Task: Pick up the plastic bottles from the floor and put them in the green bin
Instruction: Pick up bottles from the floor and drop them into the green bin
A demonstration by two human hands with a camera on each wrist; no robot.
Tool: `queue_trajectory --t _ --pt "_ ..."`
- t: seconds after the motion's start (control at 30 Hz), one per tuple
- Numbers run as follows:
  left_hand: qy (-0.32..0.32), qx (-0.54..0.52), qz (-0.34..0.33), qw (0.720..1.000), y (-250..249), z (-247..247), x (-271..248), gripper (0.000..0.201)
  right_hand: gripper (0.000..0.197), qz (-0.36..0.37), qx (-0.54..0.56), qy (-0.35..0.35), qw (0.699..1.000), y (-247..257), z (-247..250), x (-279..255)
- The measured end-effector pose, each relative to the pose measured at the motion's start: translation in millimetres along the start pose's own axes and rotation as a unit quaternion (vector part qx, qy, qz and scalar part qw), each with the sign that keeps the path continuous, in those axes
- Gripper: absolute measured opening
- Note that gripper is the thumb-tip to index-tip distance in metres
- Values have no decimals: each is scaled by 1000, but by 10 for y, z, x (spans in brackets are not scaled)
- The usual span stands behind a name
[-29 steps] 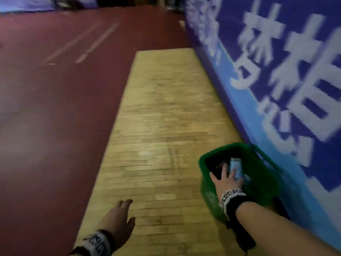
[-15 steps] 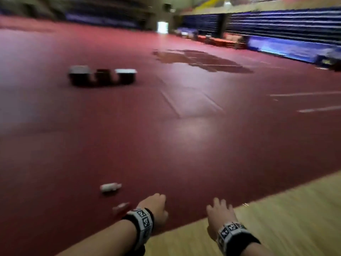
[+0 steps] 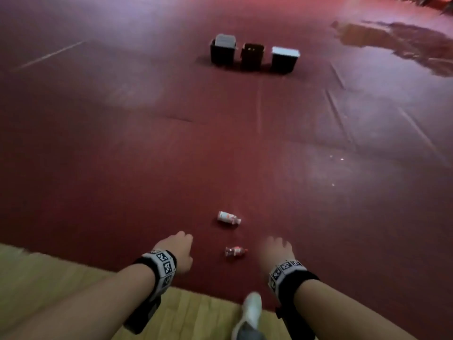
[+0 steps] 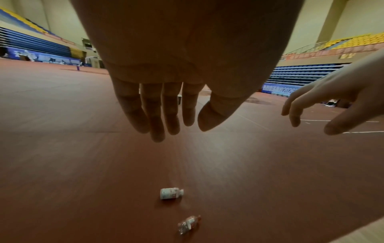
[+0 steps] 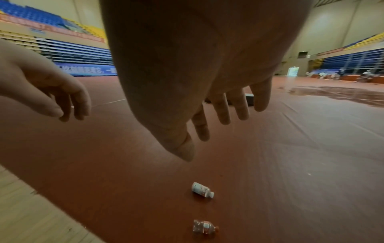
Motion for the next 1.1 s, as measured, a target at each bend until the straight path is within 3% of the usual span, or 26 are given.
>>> queue_trajectory --t 0.2,0.33,0.43,0.63,0.8,0.87,0.93,0.97,1.03,1.1 --pt "0 42 19 999 -220 359 1211 46 47 20 -5 41 999 -338 -109 1323" --pt "-2 94 30 995 -539 583 2421 52 49 30 20 71 997 -731 -391 2312" --pt "18 144 33 989 -732 450 3315 50 51 21 25 97 995 -962 -699 2901" --pt "60 193 -15 979 -1134 -346 4926 54 47 27 53 142 988 -1014 -1640 3810" --pt "88 230 -55 968 -1387 -1295 6258 60 52 2 86 192 978 -945 -2653 4495" --pt "93 253 -74 960 -1506 -1727 6723 63 65 4 102 206 973 -807 -3083 4741" --pt "96 284 -96 949 -1586 -2085 7111 65 85 -4 101 155 983 -713 -3306 5040" --pt "99 300 -109 943 -1614 -2247 7265 66 76 -30 121 162 979 -672 -3472 5086" --pt "107 341 -141 923 -1676 -2605 7548 68 53 -82 164 105 977 -488 -3952 5145" --pt "113 388 -165 900 -1716 -2899 7793 69 44 -108 225 120 961 -329 -4315 5190"
Point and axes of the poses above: each hand's wrist, its own x-axis towards the middle knuckle, its own z-axis out of the back of the hand, y = z × x, the point moved 7 cm from there along x, towards the middle knuckle, and after that the axes turned 11 degrees about z, right-handed, at the moved point
